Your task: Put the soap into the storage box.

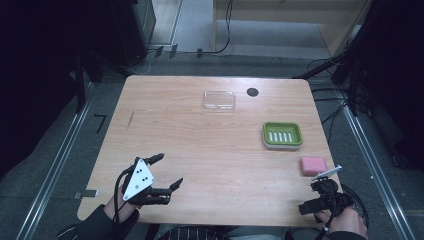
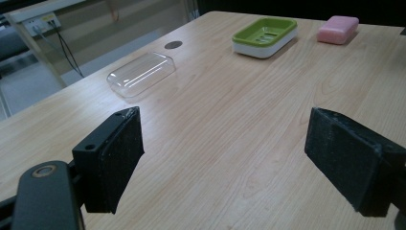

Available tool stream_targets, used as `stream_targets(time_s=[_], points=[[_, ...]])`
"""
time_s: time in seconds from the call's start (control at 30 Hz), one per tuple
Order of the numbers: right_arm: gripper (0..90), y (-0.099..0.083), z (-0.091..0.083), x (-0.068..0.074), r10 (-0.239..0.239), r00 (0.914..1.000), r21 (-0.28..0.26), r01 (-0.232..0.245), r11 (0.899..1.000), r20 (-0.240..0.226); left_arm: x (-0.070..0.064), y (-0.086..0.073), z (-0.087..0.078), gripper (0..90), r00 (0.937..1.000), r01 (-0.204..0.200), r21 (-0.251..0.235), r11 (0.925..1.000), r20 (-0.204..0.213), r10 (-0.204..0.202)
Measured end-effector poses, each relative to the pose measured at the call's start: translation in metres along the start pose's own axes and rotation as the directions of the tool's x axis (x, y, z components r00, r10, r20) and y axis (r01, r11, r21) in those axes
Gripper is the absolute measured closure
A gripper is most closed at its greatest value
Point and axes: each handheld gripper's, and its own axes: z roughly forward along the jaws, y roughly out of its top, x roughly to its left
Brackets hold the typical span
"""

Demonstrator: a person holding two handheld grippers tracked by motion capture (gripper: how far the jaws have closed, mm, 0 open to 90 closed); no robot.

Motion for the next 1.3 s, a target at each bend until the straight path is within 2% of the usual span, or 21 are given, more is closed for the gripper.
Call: stream_targets(time_s=[0.37, 0.47, 0.63, 0.7, 0.77, 0.93, 1.03, 1.17, 1.3], points=[[0.0, 0.002, 0.000, 0.001, -0.015, 0.9999, -0.004, 0.015, 1.000, 0.000, 0.000, 0.000, 0.001, 14.0, 1.0000, -0.005, 0.008, 1.0000, 0.003, 0.005], [0.0, 0.007, 0.002, 0.003, -0.025, 0.9997, -0.002, 0.025, 1.000, -0.001, 0.001, 0.000, 0.001, 14.0, 1.0000, 0.005, 0.012, 0.9999, -0.002, -0.005], [0.0, 0.011, 0.001, 0.004, -0.032, 0.9994, 0.000, 0.032, 0.999, 0.008, -0.001, -0.001, -0.001, 14.0, 1.0000, -0.008, 0.022, 0.9997, 0.002, 0.008], [0.0, 0.013, 0.000, 0.004, -0.041, 0.9991, -0.009, 0.041, 0.999, 0.011, 0.000, -0.001, -0.002, 14.0, 1.0000, -0.002, 0.014, 0.9999, -0.004, 0.002], [0.0, 0.015, -0.002, 0.005, -0.040, 0.9991, -0.013, 0.040, 0.999, 0.012, 0.000, -0.002, -0.003, 14.0, 0.9999, 0.003, 0.013, 0.9999, -0.010, -0.003], [0.0, 0.017, -0.003, 0.003, -0.032, 0.9995, -0.021, 0.032, 0.999, 0.007, -0.001, -0.001, -0.003, 14.0, 0.9999, -0.014, 0.018, 0.9997, 0.003, 0.014], [0.0, 0.018, -0.004, 0.002, -0.026, 0.9997, -0.029, 0.026, 0.999, 0.004, -0.001, -0.001, -0.002, 14.0, 1.0000, -0.002, 0.016, 0.9999, -0.006, 0.002], [0.0, 0.023, -0.005, -0.002, -0.007, 0.9999, -0.046, 0.007, 0.999, -0.010, -0.001, -0.001, -0.001, 14.0, 0.9999, -0.010, 0.020, 0.9997, 0.002, 0.010], [0.0, 0.026, -0.007, -0.003, -0.010, 0.9999, -0.054, 0.009, 0.998, -0.011, 0.000, 0.000, -0.001, 14.0, 1.0000, -0.007, 0.021, 0.9997, 0.000, 0.007]])
